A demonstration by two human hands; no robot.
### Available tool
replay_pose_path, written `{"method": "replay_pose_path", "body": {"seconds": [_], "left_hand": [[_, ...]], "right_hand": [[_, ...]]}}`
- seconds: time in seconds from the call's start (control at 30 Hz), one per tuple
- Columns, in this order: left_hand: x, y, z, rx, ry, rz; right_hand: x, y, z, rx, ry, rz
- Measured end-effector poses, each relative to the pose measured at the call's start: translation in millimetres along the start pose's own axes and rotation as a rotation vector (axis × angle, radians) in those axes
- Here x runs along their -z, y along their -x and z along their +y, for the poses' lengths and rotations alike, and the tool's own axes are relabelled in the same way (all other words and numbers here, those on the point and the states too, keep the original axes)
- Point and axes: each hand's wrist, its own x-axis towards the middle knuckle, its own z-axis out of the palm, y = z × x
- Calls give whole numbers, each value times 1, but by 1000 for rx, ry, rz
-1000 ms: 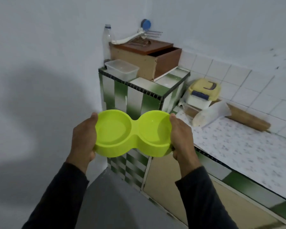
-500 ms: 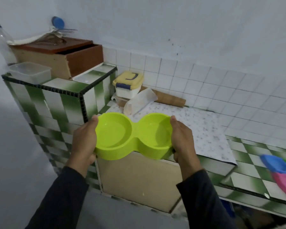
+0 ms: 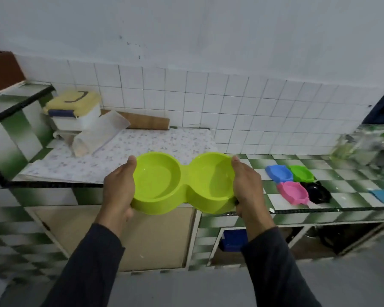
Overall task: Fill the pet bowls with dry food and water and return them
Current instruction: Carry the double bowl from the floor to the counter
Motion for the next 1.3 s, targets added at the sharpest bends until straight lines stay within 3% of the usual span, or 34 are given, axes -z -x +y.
{"method": "replay_pose_path", "body": {"seconds": [0.37, 0.8, 1.3], "left_hand": [[-140, 55, -36, 81, -86, -286], [-361, 132, -105, 140, -210, -618], [-533, 220, -158, 191, -273, -737]], "right_hand": [[148, -24, 31, -3, 17, 258], [337, -78, 56, -128, -30, 596], [505, -144, 68, -209, -90, 745]]}}
